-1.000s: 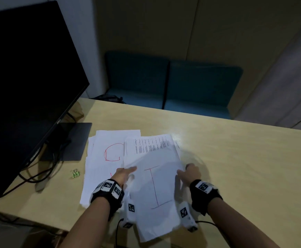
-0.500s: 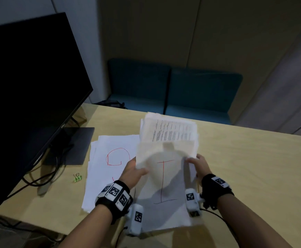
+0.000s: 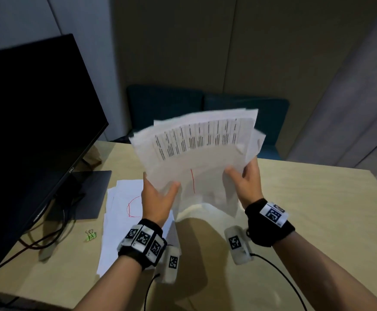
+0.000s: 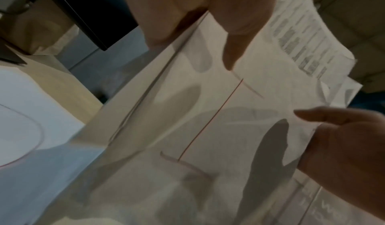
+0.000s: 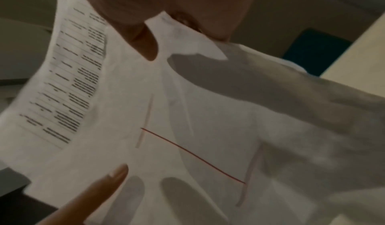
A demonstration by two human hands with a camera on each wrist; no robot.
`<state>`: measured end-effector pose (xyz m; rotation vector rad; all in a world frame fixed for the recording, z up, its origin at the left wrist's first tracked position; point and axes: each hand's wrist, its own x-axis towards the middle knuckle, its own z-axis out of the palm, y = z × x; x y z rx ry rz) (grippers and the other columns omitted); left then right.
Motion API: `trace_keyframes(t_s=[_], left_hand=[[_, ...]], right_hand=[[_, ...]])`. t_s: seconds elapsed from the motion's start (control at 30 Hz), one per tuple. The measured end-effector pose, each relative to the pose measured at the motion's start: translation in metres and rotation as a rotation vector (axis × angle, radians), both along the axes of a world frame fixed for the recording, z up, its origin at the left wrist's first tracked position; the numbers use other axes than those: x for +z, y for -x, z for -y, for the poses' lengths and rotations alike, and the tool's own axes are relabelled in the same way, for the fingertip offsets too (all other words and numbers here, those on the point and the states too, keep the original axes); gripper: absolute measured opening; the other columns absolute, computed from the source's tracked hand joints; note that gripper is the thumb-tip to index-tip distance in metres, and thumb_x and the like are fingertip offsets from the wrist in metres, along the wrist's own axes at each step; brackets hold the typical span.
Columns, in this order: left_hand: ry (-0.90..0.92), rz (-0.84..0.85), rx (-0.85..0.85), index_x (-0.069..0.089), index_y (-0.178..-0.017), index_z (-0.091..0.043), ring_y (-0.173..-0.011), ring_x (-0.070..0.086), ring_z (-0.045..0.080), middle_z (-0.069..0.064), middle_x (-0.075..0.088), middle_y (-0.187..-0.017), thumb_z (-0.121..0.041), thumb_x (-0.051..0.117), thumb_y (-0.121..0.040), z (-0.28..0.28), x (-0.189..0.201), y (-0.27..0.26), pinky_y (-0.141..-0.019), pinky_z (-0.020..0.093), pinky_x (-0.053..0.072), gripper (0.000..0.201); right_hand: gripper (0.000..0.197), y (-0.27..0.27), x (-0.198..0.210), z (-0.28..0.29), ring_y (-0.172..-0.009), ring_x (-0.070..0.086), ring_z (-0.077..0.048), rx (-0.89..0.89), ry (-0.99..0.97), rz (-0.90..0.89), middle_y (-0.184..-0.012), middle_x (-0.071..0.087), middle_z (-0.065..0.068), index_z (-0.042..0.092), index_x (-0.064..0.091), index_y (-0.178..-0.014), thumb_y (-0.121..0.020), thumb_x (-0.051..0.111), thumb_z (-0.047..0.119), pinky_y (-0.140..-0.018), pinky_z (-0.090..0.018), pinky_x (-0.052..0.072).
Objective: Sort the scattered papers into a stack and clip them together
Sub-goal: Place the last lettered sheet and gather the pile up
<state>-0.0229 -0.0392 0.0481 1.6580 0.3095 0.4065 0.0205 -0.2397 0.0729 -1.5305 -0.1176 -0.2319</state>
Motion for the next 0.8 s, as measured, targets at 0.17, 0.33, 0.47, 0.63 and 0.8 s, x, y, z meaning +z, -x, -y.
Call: trace_keyframes(t_s=[0.17, 0.33, 0.47, 0.63, 0.8], left_hand=[[0.066, -0.091, -0.072, 0.034, -0.121, -0.021, -0.105, 0.058, 0.015, 0.002, 0.057, -0.116, 0.000, 0.077, -0.073, -0.003, -0.022, -0.002, -0.085, 0.021, 0.048, 0.068], [0.033, -0.192, -0.118, 0.039, -0.117, -0.020, -0.108, 0.057, 0.024, 0.005, 0.057, -0.113, -0.002, 0.072, -0.077, 0.000, -0.033, -0.015, -0.096, 0.040, 0.048, 0.055], [0.048, -0.213, -0.108, 0.044, -0.112, -0.018, -0.108, 0.057, 0.026, 0.006, 0.059, -0.110, 0.001, 0.063, -0.082, 0.004, -0.034, -0.026, -0.089, 0.033, 0.046, 0.039], [0.135, -0.293, -0.058, 0.035, -0.133, -0.015, -0.127, 0.049, 0.030, 0.009, 0.052, -0.136, -0.011, 0.042, -0.087, 0.019, -0.039, -0.031, -0.111, 0.046, 0.036, 0.047], [0.127, -0.282, -0.029, 0.026, -0.137, -0.014, -0.114, 0.051, 0.027, 0.007, 0.052, -0.127, -0.007, 0.040, -0.089, 0.029, -0.037, -0.033, -0.103, 0.037, 0.039, 0.051]], right_hand=[[0.066, 0.011, -0.017, 0.001, -0.094, 0.061, -0.021, -0.031, 0.043, -0.128, -0.108, 0.057, -0.004, 0.027, 0.030, -0.128, -0.072, 0.056, 0.004, -0.081, -0.038, 0.056], [0.065, 0.005, -0.021, 0.003, -0.093, 0.060, -0.016, -0.049, 0.096, -0.212, -0.102, 0.055, 0.003, 0.029, 0.030, -0.125, -0.080, 0.048, -0.014, -0.082, -0.037, 0.056], [0.059, -0.003, -0.031, 0.006, -0.109, 0.054, -0.028, -0.081, 0.116, -0.343, -0.113, 0.054, -0.004, 0.021, 0.029, -0.132, -0.084, 0.044, -0.010, -0.094, -0.045, 0.051], [0.031, 0.000, -0.047, -0.004, -0.107, 0.058, -0.033, -0.249, 0.035, -0.261, -0.121, 0.056, -0.016, 0.024, 0.034, -0.119, -0.092, 0.038, 0.010, -0.094, -0.052, 0.050], [0.035, 0.002, -0.044, 0.000, -0.092, 0.056, -0.017, -0.212, 0.056, -0.160, -0.103, 0.053, 0.004, 0.020, 0.033, -0.119, -0.085, 0.040, 0.014, -0.080, -0.038, 0.053]])
